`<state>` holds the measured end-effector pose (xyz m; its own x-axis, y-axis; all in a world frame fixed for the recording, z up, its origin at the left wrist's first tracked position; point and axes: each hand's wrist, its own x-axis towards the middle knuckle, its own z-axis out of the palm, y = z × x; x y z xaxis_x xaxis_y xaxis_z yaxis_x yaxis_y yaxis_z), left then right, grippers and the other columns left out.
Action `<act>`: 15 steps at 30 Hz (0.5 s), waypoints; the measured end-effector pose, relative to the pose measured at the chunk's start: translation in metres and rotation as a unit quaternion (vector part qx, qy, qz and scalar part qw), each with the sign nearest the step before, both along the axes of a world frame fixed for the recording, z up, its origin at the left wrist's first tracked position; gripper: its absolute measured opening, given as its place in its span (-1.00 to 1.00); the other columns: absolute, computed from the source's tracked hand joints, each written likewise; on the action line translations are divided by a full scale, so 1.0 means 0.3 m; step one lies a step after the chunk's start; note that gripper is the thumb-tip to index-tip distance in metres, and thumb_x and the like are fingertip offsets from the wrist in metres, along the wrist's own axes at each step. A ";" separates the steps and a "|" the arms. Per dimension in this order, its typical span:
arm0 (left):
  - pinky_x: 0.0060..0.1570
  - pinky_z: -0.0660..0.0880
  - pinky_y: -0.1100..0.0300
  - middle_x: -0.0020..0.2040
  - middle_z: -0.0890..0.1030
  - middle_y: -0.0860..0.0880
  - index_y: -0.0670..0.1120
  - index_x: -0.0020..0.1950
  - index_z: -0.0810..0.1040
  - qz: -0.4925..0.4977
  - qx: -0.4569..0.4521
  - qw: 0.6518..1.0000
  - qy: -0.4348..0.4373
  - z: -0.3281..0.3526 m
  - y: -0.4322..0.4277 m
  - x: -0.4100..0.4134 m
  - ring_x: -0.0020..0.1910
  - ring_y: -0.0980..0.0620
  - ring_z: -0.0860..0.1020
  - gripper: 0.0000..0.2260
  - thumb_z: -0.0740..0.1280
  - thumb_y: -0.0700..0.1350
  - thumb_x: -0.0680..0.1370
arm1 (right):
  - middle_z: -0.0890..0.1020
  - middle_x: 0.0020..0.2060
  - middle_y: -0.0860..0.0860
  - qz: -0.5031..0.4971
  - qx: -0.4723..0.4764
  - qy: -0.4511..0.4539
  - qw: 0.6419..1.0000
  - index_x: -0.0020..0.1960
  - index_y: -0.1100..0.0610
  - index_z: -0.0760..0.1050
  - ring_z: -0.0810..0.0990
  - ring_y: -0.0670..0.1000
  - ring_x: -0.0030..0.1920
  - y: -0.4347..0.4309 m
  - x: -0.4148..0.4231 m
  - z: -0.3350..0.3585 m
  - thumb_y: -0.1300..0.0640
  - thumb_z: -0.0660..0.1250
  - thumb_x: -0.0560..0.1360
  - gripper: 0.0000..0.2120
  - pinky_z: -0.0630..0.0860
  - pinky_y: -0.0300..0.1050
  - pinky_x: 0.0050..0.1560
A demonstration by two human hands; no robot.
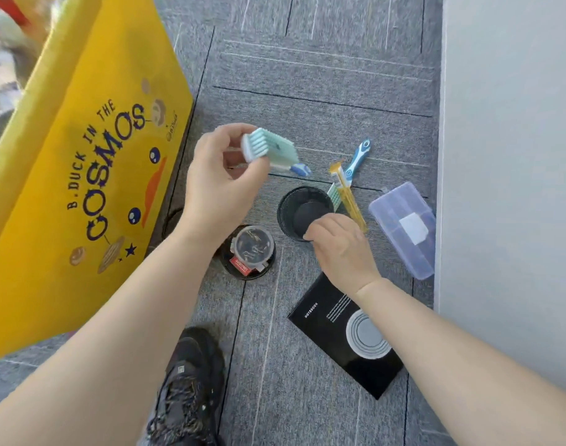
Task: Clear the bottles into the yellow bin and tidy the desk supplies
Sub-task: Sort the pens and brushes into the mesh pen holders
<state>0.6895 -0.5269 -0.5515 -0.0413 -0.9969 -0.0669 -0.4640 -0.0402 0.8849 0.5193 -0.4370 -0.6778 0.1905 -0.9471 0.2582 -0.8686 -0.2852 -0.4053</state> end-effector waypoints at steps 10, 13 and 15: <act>-0.23 0.44 0.28 0.09 0.56 -0.14 -0.03 0.11 0.52 0.033 -0.016 0.998 0.054 0.019 0.009 0.069 -0.17 0.12 0.48 -0.71 0.28 -0.24 0.41 | 0.58 -0.25 0.10 -0.003 0.019 -0.031 0.999 -0.19 0.24 0.53 0.55 0.18 -0.17 -0.110 0.032 0.018 0.49 0.36 0.29 -0.80 0.49 0.01 -0.17; -0.21 0.47 0.22 0.08 0.55 -0.15 -0.03 0.08 0.52 0.073 -0.040 0.995 0.061 0.018 0.003 0.099 -0.19 0.11 0.47 -0.73 0.28 -0.26 0.43 | 0.57 -0.26 0.11 -0.033 0.069 -0.068 0.995 -0.20 0.24 0.51 0.54 0.19 -0.14 -0.135 0.078 0.013 0.49 0.35 0.28 -0.80 0.49 0.08 -0.14; -0.17 0.51 0.21 0.04 0.57 -0.07 -0.03 0.09 0.52 0.061 -0.010 0.997 0.050 -0.003 0.000 0.109 -0.17 0.10 0.51 -0.72 0.29 -0.30 0.45 | 0.59 -0.18 0.11 -0.055 0.097 -0.099 0.989 -0.15 0.23 0.53 0.55 0.20 0.00 -0.144 0.100 0.009 0.45 0.33 0.32 -0.81 0.49 0.18 0.09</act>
<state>0.7222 -0.5268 -0.5524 0.0758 -0.9959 -0.0486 -0.3661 -0.0732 0.9277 0.5493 -0.4803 -0.6750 0.0465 -0.9948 0.0907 -0.7878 -0.0924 -0.6090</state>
